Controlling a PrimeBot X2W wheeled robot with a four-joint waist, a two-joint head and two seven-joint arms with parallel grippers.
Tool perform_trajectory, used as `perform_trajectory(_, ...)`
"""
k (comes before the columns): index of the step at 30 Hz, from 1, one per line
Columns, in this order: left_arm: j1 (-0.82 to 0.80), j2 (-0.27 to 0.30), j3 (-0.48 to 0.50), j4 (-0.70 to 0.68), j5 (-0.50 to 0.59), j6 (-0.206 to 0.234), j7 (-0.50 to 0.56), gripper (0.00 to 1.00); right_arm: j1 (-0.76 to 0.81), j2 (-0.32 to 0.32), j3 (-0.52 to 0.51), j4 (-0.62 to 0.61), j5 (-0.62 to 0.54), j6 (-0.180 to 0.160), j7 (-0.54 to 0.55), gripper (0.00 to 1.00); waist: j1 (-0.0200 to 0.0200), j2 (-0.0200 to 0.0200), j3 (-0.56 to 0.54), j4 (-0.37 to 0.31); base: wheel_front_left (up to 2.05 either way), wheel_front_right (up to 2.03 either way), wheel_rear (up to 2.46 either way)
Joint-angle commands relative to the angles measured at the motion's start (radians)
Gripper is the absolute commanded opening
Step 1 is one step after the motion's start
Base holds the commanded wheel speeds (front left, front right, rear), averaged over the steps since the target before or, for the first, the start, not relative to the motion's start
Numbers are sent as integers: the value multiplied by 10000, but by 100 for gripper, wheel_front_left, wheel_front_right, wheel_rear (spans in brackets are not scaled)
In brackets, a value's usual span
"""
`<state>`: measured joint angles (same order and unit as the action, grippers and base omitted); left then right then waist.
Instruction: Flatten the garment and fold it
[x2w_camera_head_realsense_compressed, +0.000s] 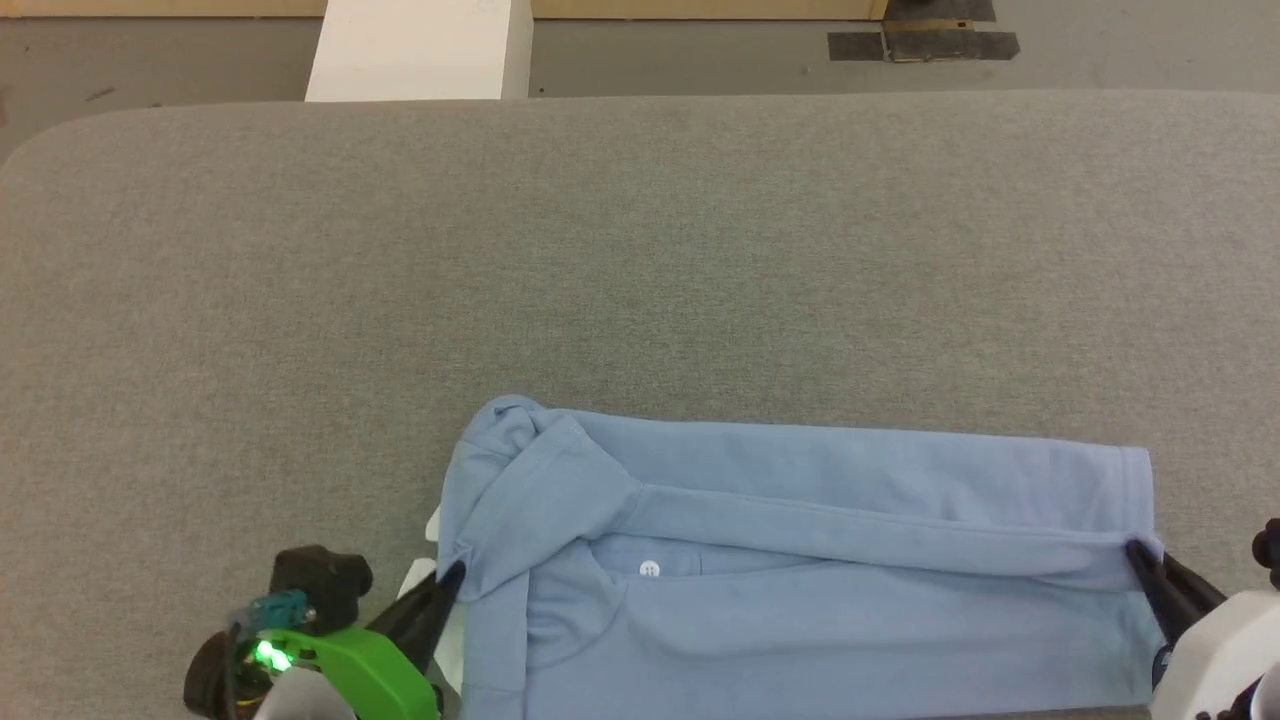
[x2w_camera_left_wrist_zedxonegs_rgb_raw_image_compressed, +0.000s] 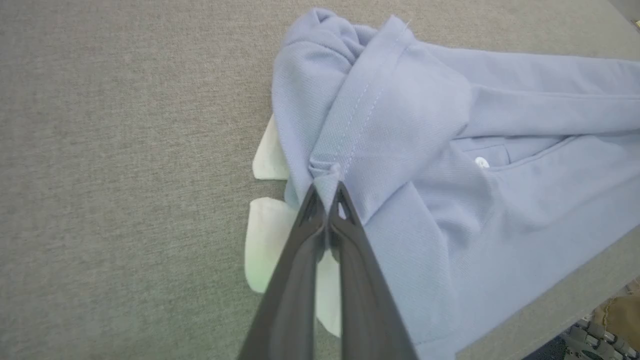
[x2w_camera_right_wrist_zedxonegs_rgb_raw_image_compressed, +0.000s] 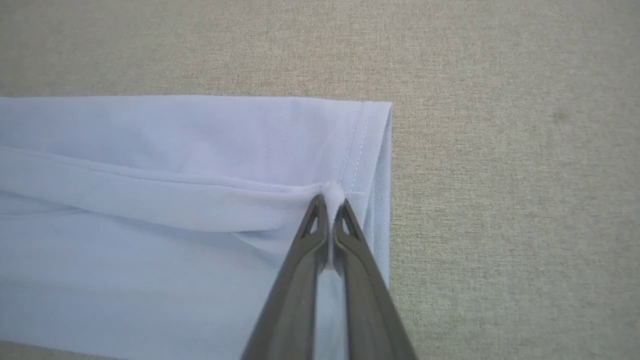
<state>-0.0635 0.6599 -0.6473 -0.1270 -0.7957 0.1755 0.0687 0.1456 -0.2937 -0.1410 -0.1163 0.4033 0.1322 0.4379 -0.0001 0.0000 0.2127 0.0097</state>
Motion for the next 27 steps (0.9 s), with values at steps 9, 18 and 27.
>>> perform_trajectory(9, -2, -550, 758, -55, -384, 393, -942, 100, -313, -35, -423, -246, 323, -15, -4, 100, 1, 0, -330, -17, 0, 0, 0)
perform_trajectory(18, 657, -621, 2156, -1259, 1328, 2587, -3091, 100, -232, 599, -1149, -259, -421, -15, 743, 100, 1, 0, -333, -1, 0, 0, 0)
perform_trajectory(27, 1021, -1149, 2332, -1700, 2407, 3160, -3284, 100, -620, 795, -972, 1127, -873, -15, 1065, 100, 1, 0, 59, 281, 0, 0, 0)
